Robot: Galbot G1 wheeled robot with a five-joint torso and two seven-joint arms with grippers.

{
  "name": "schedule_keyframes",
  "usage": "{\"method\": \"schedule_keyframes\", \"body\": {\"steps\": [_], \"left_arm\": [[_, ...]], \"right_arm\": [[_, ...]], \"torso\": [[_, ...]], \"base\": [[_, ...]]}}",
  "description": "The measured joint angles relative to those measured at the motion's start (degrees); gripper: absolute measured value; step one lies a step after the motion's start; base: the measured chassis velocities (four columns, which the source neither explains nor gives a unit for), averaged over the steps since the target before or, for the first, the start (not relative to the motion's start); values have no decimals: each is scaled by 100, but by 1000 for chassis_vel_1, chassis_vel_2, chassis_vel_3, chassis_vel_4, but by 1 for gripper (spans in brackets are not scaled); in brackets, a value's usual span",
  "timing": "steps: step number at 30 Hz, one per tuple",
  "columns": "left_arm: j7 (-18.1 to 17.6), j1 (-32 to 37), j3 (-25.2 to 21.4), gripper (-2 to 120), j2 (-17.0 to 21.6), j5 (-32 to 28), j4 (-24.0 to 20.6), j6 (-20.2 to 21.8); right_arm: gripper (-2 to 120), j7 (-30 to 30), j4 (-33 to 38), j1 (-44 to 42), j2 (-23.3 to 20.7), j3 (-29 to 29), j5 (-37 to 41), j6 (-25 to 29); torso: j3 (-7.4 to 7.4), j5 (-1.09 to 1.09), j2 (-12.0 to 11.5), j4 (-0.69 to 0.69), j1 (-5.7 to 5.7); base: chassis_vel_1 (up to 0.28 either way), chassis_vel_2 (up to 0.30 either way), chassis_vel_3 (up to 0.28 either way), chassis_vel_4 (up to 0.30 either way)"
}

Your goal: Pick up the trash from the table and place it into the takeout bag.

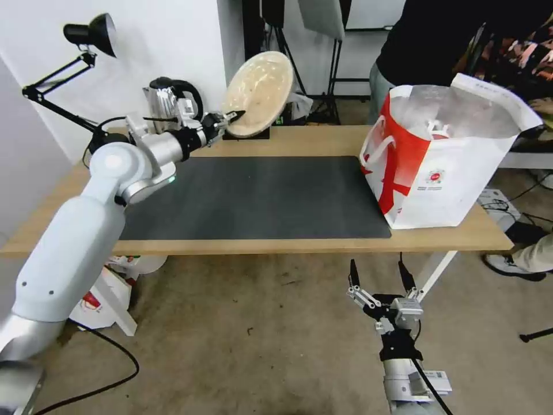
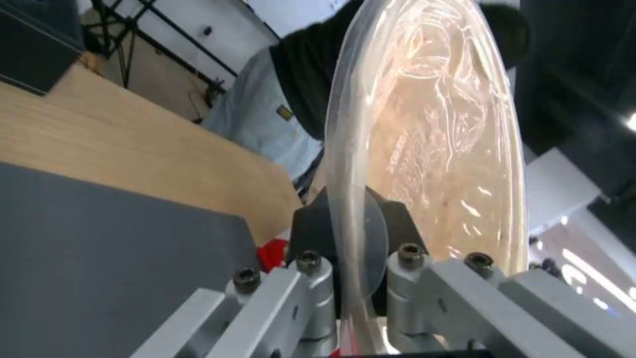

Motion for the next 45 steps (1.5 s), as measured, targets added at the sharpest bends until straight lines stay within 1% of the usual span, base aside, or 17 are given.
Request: {"method": "schedule_keyframes", "body": {"steps": [2,4,6,7,11,12,17,19,20,24,28,29,31,34,36,42,45], "left_arm": [[173,-278,353,2,-61,214,48,-6],[187,-325,413,2,-89,255,66,-11],[255,-586,718,2,-193,407,158,-73],[255,-586,718,2,-193,407,158,-73],[349,-923,1045,2,-299,647,264,-81],[349,-923,1045,2,-299,647,264,-81],[431,-996,1130,2,-461,1098,322,-80],[508,-965,1110,2,-485,1332,276,-72],[604,-908,993,2,-538,1483,185,18],[648,-893,882,2,-600,1625,99,167],[651,-934,890,2,-632,1698,59,259],[643,-969,899,2,-706,1720,58,286],[632,-1004,916,2,-802,1804,73,325],[639,-1021,943,2,-840,1917,99,335],[709,-1035,983,2,-841,2049,129,337],[802,-1088,1054,2,-915,2280,231,331],[829,-1234,1232,2,-981,2398,332,311]], "right_arm": [[100,0,0,0,0,0,0,0],[100,0,0,0,0,0,0,0],[100,0,0,0,0,0,0,0],[100,0,0,0,0,0,0,0],[100,0,0,0,0,0,0,0],[100,0,0,0,0,0,0,0],[100,0,0,0,0,0,0,0],[100,0,0,0,0,0,0,0],[100,0,0,0,0,0,0,0],[100,0,0,0,0,0,0,0],[100,0,0,0,0,0,0,0],[100,0,0,1,0,0,0,0],[100,0,0,0,0,0,0,0],[100,0,0,0,0,0,0,0],[100,0,0,0,0,0,0,0],[100,0,0,0,0,0,0,0],[100,0,0,0,0,0,0,0]], "torso": [[0,2,0,-1,0],[0,1,0,0,0],[0,0,0,-2,0],[0,0,0,-2,0],[0,2,1,0,0],[0,2,1,0,0],[0,0,1,-2,-1],[1,0,1,-1,0],[0,-1,1,1,-1],[0,1,1,0,-1],[0,0,1,1,-1],[0,0,1,1,-1],[0,1,2,-3,-1],[0,1,1,-3,-1],[0,0,1,0,-1],[1,0,1,0,0],[0,1,1,-1,-1]], "base": [[0,0,0,0],[0,0,0,0],[0,0,0,0],[0,0,0,0],[0,0,0,0],[0,0,0,0],[0,0,0,0],[0,0,0,0],[0,0,0,0],[0,0,0,0],[0,0,0,0],[0,0,0,0],[0,0,0,0],[0,0,0,0],[0,0,0,0],[0,0,0,0],[0,0,0,0]]}}
